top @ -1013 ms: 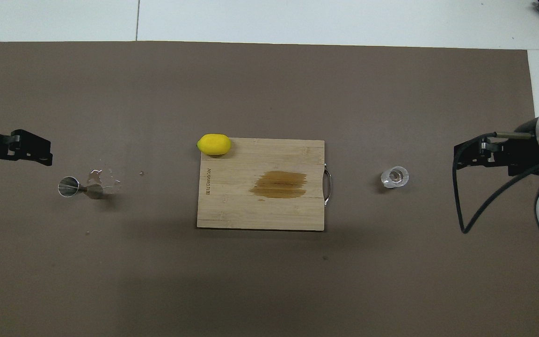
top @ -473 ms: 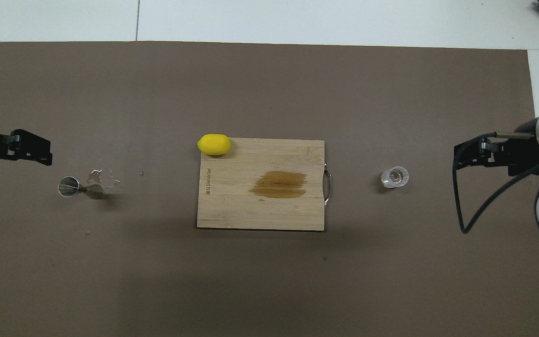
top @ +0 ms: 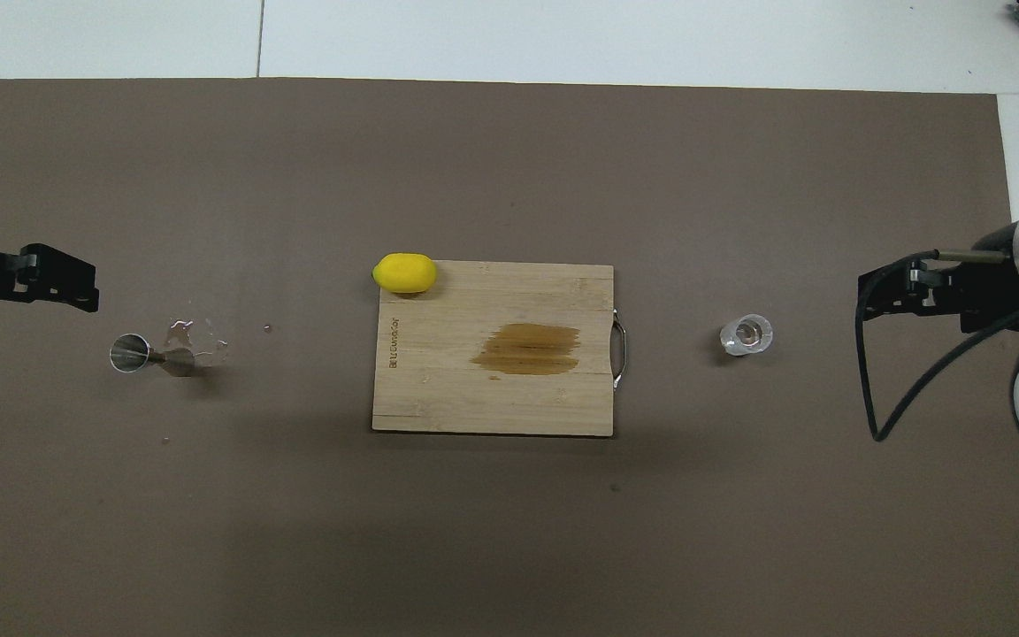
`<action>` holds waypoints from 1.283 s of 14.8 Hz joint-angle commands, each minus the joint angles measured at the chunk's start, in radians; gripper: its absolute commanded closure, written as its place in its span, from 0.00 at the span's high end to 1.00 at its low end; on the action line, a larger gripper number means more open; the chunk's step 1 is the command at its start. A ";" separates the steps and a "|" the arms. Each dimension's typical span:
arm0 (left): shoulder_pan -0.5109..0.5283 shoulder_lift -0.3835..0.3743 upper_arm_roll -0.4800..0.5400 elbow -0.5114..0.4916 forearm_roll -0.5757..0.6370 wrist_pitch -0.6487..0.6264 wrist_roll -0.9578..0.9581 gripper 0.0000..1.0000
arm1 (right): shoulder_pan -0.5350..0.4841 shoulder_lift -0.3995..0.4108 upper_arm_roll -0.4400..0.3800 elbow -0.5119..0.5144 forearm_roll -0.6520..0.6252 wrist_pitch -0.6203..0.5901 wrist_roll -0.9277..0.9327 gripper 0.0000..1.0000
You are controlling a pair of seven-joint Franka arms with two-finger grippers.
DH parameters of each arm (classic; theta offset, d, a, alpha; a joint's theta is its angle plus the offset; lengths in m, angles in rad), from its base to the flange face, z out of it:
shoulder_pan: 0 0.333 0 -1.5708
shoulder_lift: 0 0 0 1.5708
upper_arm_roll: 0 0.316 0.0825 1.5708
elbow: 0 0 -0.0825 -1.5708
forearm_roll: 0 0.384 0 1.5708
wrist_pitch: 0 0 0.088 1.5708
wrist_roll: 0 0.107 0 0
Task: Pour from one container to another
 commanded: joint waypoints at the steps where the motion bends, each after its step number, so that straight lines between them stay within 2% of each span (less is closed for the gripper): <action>1: -0.003 0.010 0.006 0.014 0.015 0.016 0.013 1.00 | -0.015 0.004 0.006 0.013 -0.002 -0.013 -0.031 1.00; 7: 0.000 -0.004 0.006 -0.033 0.015 0.078 0.011 1.00 | -0.015 0.004 0.006 0.013 -0.002 -0.013 -0.031 1.00; 11: 0.006 -0.049 0.006 -0.145 0.015 0.192 0.000 1.00 | -0.015 0.004 0.006 0.013 -0.002 -0.013 -0.031 1.00; 19: 0.044 -0.092 0.006 -0.243 0.013 0.279 0.016 1.00 | -0.015 0.004 0.006 0.013 -0.002 -0.013 -0.031 1.00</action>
